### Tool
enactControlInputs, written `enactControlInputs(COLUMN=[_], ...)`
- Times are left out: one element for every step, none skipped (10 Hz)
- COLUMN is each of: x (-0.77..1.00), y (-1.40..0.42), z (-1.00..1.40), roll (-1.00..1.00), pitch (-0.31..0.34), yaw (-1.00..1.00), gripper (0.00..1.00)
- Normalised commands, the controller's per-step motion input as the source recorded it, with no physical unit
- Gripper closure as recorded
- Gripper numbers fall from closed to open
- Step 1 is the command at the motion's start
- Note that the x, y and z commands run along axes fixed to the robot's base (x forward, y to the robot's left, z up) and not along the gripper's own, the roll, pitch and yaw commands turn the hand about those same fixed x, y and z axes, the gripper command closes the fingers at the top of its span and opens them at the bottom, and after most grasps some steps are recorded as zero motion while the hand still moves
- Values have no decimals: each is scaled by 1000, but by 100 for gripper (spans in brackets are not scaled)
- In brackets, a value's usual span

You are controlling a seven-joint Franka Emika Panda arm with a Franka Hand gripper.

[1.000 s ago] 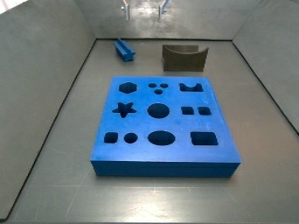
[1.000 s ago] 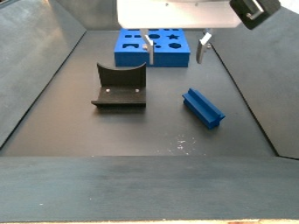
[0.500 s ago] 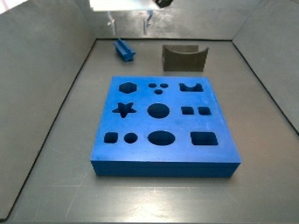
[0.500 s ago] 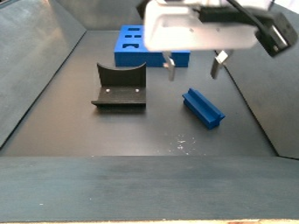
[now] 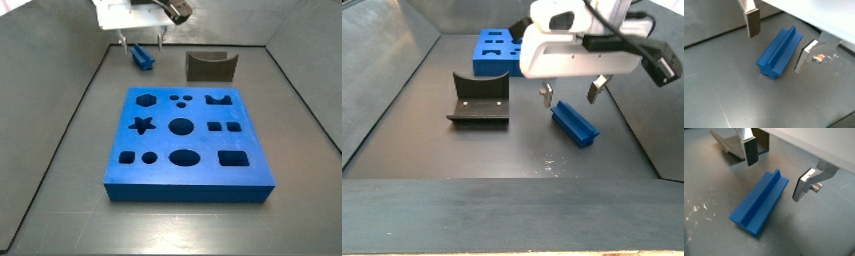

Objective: Pick up the star object. Move up. Place the star object on the fixture. Regrasp the star object. Move to above the board. Insert the star object.
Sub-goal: Pick up the star object.

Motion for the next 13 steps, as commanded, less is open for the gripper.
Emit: enactControlInputs(x=[51, 43, 3, 0, 0, 0, 0, 0, 0, 0, 0, 0, 0], y=[0, 0, 0, 0, 0, 0, 0, 0, 0, 0, 0, 0, 0], z=[-663, -677, -677, -429, 0, 0, 0, 0, 0, 0, 0, 0, 0], roll=[-66, -23, 0, 0, 0, 0, 0, 0, 0, 0, 0, 0, 0], pitch=[0, 0, 0, 0, 0, -6, 0, 0, 0, 0, 0, 0, 0], yaw=[266, 260, 240, 126, 0, 0, 0, 0, 0, 0, 0, 0, 0], gripper=[0, 0, 0, 0, 100, 100, 100, 100, 100, 100, 100, 100, 100])
